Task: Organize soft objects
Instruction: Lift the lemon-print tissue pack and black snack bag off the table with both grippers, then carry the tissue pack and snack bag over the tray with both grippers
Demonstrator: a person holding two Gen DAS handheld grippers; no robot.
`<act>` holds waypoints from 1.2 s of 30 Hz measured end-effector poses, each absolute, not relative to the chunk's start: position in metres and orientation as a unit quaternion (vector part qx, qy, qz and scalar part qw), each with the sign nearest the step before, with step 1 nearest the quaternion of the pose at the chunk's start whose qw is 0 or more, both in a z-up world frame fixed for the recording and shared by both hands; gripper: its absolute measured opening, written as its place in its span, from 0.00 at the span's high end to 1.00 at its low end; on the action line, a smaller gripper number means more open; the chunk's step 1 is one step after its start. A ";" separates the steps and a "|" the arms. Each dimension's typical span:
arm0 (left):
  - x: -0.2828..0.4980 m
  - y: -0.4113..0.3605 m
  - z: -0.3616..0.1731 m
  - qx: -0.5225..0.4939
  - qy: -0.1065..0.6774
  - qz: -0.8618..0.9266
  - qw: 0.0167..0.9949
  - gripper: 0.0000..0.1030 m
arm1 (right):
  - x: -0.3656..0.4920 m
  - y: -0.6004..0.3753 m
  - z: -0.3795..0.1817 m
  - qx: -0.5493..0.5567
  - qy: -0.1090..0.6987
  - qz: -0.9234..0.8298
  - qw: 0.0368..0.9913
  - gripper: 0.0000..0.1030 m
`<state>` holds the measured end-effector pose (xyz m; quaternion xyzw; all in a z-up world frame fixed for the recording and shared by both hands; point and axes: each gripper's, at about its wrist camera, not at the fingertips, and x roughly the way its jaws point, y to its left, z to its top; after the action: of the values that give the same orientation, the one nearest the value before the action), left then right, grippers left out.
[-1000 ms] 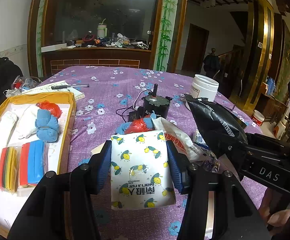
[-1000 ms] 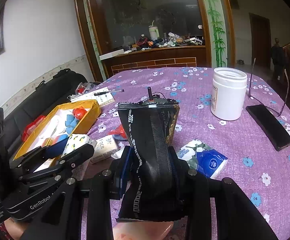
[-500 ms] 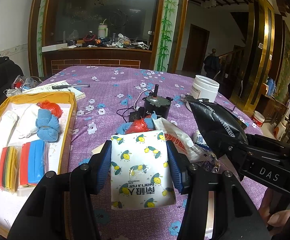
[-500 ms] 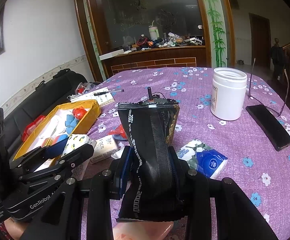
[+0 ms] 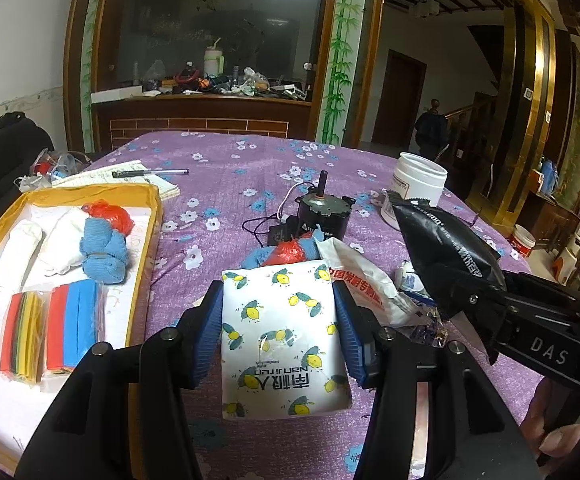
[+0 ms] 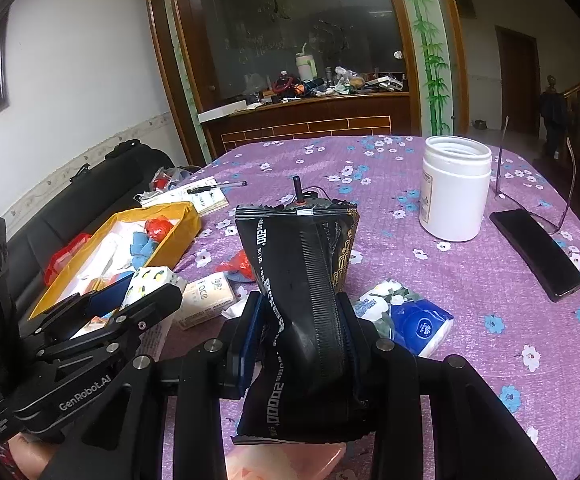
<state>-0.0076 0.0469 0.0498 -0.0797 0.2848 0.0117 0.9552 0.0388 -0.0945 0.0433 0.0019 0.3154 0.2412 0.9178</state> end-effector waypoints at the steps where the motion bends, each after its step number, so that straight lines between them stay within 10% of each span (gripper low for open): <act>1: -0.007 0.047 0.050 -0.080 0.287 0.012 0.955 0.51 | 0.039 -0.094 0.043 0.002 0.315 0.242 0.918 0.65; 36: -0.049 0.173 0.072 -0.130 0.272 0.132 0.944 0.50 | 0.005 0.006 0.052 0.006 0.366 0.353 0.861 0.65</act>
<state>-0.0490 0.1726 0.0718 -0.1303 0.2716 0.1320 0.9444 0.0052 0.0059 0.0521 0.0063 0.3659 0.3528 0.8612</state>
